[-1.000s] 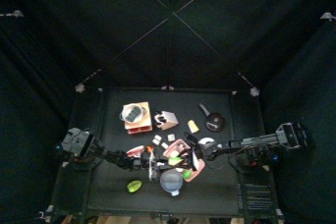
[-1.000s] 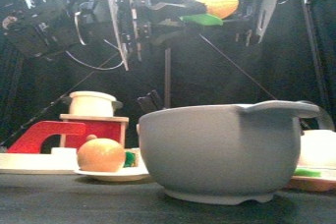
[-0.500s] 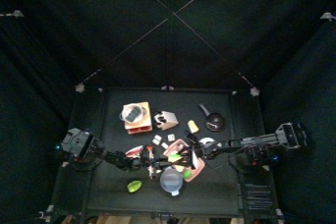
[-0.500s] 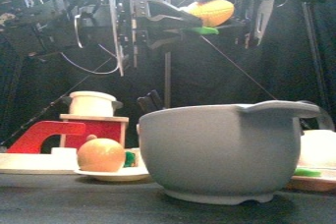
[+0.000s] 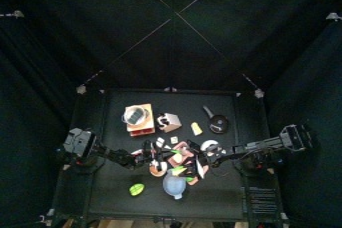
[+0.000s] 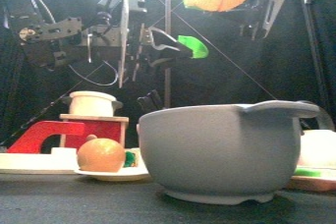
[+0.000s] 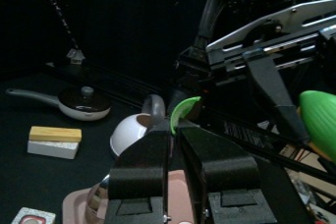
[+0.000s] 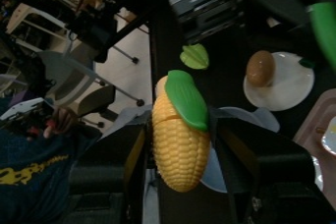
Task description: Remove husk
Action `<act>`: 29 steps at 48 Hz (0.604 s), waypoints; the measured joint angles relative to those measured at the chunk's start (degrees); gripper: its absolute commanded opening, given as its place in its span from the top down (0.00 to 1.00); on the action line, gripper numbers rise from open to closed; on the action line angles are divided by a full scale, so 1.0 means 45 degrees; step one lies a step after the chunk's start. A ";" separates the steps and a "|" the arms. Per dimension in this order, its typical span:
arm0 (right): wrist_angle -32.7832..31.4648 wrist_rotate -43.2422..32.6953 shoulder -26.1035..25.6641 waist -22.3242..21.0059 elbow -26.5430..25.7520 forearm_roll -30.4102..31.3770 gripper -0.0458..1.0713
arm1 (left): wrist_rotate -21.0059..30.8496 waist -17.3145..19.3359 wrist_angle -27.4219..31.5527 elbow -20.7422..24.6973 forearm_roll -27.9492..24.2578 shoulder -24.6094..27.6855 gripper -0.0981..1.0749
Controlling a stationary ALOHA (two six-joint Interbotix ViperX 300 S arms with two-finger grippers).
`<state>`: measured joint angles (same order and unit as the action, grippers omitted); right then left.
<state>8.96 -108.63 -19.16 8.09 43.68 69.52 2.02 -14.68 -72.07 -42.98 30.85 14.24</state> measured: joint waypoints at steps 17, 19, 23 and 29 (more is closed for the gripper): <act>-0.0039 0.0020 0.0000 0.0059 0.0156 -0.0020 0.33 | 0.0000 0.0000 0.0000 -0.0215 -0.0020 0.0000 0.49; -0.0059 0.0020 0.0000 0.0059 0.0156 -0.0020 0.33 | 0.0000 0.0000 0.0000 -0.0234 -0.0039 0.0000 0.49; -0.0059 0.0020 -0.0020 0.0039 0.0176 -0.0020 0.33 | 0.0000 0.0020 0.0000 -0.0332 -0.0039 0.0000 0.49; -0.0059 0.0020 -0.0059 0.0039 0.0234 -0.0020 0.33 | 0.0020 0.0000 0.0000 -0.0645 -0.0059 0.0000 0.49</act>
<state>8.70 -108.54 -19.42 8.26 44.74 69.43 2.11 -14.68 -72.07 -45.88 30.59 14.24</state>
